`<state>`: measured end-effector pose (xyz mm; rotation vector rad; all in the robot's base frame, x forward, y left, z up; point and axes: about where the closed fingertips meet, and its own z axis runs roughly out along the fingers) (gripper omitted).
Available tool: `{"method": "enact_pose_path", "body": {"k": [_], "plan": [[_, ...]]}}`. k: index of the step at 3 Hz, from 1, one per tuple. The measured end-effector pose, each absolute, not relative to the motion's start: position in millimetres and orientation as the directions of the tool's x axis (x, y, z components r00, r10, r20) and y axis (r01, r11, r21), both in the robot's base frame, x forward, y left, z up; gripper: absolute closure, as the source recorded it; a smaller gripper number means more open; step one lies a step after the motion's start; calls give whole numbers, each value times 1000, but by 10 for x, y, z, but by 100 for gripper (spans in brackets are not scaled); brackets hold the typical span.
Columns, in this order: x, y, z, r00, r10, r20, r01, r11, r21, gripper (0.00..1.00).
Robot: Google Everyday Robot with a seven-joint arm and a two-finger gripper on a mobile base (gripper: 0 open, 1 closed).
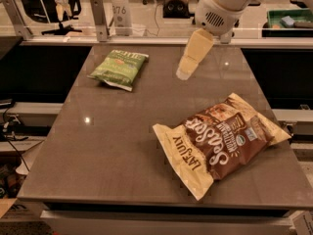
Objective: Pick green jalapeno chip bag
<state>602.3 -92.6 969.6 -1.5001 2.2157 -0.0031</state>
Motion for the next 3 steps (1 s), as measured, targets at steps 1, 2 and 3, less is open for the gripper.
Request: {"method": "enact_pose_path", "body": {"k": [1,2,3], "plan": [[6191,-640,9538,-326,-853,-408,-868,441,-229,0],[6327,-364,9350,-352,-827,-438,-852,477,-215,0],[6437,-119,9210,-376,-803,-463,-829,515,-220,0]]}}
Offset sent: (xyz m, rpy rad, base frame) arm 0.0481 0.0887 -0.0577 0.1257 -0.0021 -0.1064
